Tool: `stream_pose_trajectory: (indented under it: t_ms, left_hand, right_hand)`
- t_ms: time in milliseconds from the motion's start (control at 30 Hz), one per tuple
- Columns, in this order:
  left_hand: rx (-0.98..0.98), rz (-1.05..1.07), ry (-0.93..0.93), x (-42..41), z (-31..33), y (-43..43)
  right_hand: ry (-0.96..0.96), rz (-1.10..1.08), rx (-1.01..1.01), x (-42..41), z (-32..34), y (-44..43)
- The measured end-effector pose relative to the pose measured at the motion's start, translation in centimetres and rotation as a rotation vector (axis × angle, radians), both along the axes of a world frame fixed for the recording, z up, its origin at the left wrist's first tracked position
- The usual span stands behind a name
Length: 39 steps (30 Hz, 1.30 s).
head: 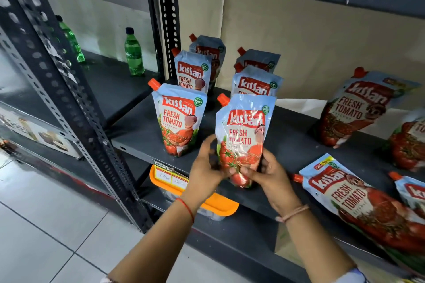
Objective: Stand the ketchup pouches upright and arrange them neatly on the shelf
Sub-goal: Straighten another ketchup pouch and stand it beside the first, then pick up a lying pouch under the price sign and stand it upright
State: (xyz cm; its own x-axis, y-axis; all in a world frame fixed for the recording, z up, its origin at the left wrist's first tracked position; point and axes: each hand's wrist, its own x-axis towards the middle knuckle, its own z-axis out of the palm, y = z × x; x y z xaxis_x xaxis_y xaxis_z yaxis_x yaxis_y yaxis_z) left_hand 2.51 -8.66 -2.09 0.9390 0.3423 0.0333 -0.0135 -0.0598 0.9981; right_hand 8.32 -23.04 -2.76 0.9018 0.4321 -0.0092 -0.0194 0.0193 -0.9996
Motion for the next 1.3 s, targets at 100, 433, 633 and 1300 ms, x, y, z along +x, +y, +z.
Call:
stream_pose_trajectory:
  t_ms: [100,433,633,1300]
  left_hand:
    - [-0.038,0.035,-0.031,1.6,-0.2,1.2]
    - [-0.128,0.154,0.003,1.6,-3.5,1.5]
    - [0.018,0.187,0.045,1.5,-4.4,1.1]
    - [0.088,0.100,-0.073,-1.9,-2.1,-18.5]
  right_hand:
    - [-0.101,-0.117,-0.011,-0.1,-1.4,2.3]
    - [-0.195,-0.226,-0.118,-0.5,-3.2,4.4]
    - [-0.195,-0.228,-0.141,-0.5,-3.3,4.6]
    - [-0.766,-0.436,-1.024,0.9,5.0,-16.5]
